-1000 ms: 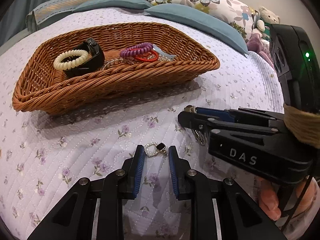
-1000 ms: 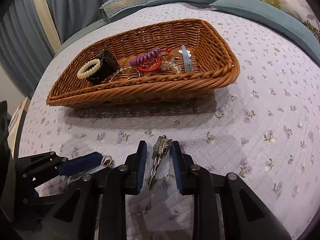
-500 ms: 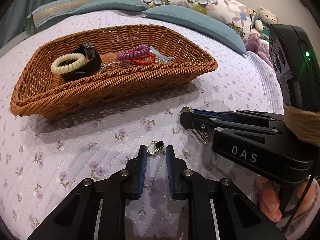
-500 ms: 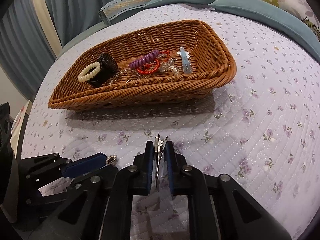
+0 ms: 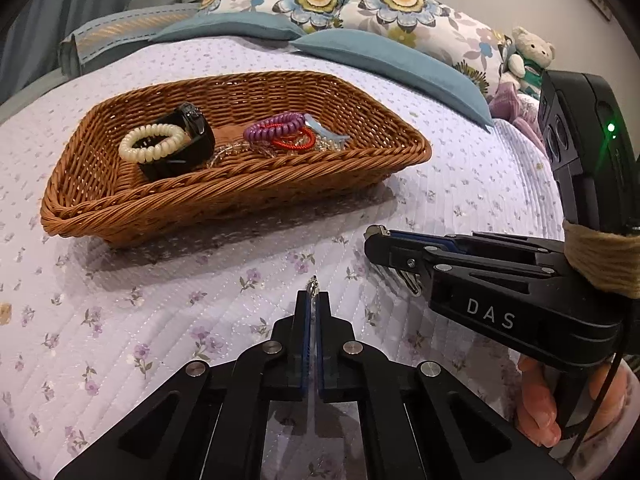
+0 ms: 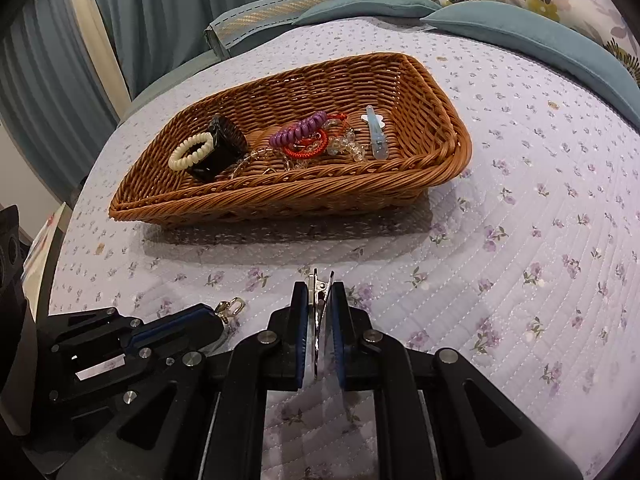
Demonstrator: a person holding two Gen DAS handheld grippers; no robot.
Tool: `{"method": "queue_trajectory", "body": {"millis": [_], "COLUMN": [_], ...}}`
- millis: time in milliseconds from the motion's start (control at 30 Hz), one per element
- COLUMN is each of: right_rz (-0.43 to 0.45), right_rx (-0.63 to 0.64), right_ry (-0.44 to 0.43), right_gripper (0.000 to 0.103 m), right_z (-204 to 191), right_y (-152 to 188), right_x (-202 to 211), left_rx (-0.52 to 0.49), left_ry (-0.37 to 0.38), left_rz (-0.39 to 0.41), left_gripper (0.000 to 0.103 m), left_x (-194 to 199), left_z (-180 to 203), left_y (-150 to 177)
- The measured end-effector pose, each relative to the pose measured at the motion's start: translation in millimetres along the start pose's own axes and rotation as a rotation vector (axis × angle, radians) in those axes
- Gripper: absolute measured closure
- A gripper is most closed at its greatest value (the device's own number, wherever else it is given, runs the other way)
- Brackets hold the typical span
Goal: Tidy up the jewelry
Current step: 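Carry the key and earring into the basket and open both tools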
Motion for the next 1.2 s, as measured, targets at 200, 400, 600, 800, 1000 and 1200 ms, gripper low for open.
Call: {"method": "queue_trajectory", "body": {"millis": [200,400,600,800,1000,1200], "right_rz": [0.004,-0.007,-0.012,-0.009,0.022,0.112], "right_rx": [0.006,-0.035,-0.035,-0.033,0.033,0.114], "right_ry": [-0.006,-0.020,-0.021,-0.032,-0.070,-0.112], "right_gripper": [0.090,0.090,0.090,0.090,0.090,0.090], "right_z": [-1.0,5.8,5.3,5.5,-10.0,-32.4], "right_y": [0.5,-0.2,-1.0,-1.4,1.2,-4.4], "right_x": [1.3,0.7,0.3,1.2,18.7,59.5], "left_rx": [0.002,0.009,-0.048,-0.055,-0.034,0.061], "left_ry": [0.008,-0.033,-0.064,-0.051,-0.036,0.083], "left_rz": [-0.007,-0.004,-0.069,-0.067,-0.004,0.078], "left_gripper": [0.101,0.046,0.057,0.096,0.098,0.098], "left_x": [0.3,-0.6,-21.4,-27.9,-3.9,41.5], "left_z": [-0.5,-3.1,6.9,8.4,6.3,-10.4], "left_y": [0.8,-2.3,-6.9,-13.0,-11.7,-23.4]}}
Point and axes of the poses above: each gripper's, at about its wrist camera, not at the fingertips, and x roughly against the way its jaws point, z to its right, y to its underside, the point moved 3 cm from there along -x, roughly the way its jaws point, and after that the axes turned 4 degrees about -y, right-handed, at the moved point
